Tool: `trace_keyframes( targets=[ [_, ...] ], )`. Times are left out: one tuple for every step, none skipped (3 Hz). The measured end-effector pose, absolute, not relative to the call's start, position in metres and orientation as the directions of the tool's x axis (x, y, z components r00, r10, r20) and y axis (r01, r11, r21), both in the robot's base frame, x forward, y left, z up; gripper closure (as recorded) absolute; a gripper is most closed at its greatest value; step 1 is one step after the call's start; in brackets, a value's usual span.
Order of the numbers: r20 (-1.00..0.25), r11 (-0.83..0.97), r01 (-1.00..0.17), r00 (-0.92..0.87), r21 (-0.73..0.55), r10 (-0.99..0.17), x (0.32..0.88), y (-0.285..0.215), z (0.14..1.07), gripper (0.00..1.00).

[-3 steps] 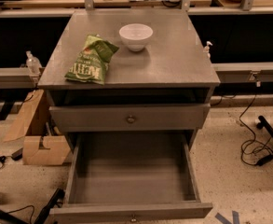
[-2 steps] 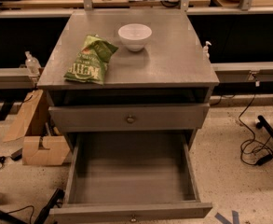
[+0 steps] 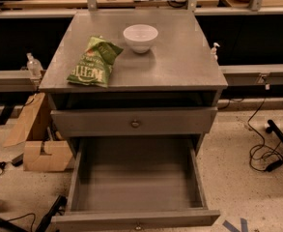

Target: Close middle drawer

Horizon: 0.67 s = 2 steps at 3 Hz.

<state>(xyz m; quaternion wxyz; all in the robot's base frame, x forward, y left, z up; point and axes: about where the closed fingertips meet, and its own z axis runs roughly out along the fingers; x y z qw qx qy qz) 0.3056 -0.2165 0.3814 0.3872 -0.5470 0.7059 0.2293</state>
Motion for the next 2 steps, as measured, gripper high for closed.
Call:
trace_keyframes(
  targets=[
    [-0.824, 0.301, -0.948, -0.085, -0.106, -0.561, 0.33, -0.208, 0.362, 1.0],
    [-0.826, 0.277, -0.946, -0.016, -0.171, -0.563, 0.364, -0.189, 0.365, 1.0]
  ],
)
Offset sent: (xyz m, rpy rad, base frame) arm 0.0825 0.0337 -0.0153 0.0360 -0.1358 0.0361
